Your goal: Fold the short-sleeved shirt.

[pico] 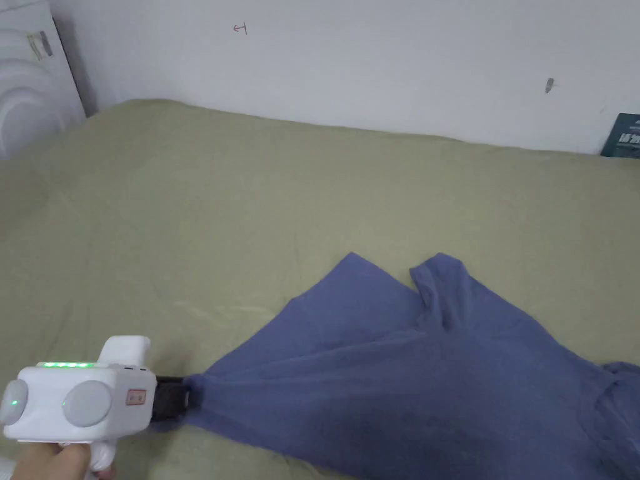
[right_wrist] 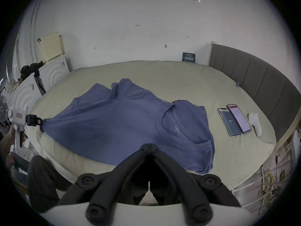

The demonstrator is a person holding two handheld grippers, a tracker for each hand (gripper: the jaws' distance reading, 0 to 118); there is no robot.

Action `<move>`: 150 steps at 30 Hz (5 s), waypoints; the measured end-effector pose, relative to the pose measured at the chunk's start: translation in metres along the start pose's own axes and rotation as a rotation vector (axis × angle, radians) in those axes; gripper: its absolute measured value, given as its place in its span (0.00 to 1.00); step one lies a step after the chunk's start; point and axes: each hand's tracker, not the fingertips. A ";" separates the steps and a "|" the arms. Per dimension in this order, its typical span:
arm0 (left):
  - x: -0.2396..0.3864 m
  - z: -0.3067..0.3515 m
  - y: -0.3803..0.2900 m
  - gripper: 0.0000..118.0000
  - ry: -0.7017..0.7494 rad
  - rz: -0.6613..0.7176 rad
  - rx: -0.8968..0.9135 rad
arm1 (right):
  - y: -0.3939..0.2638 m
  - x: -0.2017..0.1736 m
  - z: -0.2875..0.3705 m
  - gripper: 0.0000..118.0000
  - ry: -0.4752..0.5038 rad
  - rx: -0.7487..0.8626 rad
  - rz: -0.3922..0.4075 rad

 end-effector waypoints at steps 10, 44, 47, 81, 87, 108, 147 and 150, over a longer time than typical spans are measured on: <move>0.019 0.005 -0.005 0.01 -0.025 0.007 0.042 | 0.091 0.008 -0.127 0.00 0.007 -0.035 0.073; 0.043 0.110 0.057 0.00 -0.091 -0.016 0.226 | 0.220 0.023 -0.038 0.00 0.065 0.149 0.191; 0.056 0.151 0.092 0.00 -0.111 -0.030 0.321 | 0.241 0.030 0.033 0.00 0.039 0.268 0.172; 0.185 0.284 0.428 0.00 0.101 -0.092 0.680 | 0.508 0.066 0.095 0.00 -0.189 0.565 0.020; 0.209 0.256 0.471 0.00 0.169 -0.133 0.705 | 0.547 0.066 0.050 0.00 -0.247 0.556 0.032; 0.221 0.034 0.434 0.00 0.199 -0.245 0.484 | 0.440 0.085 -0.134 0.00 -0.232 0.309 0.042; 0.053 0.060 -0.047 0.61 -0.043 -0.121 0.150 | -0.069 0.079 0.022 0.43 -0.009 -0.056 -0.133; 0.056 0.070 -0.052 0.95 -0.024 -0.107 0.175 | -0.072 0.079 0.030 0.94 -0.024 -0.043 -0.138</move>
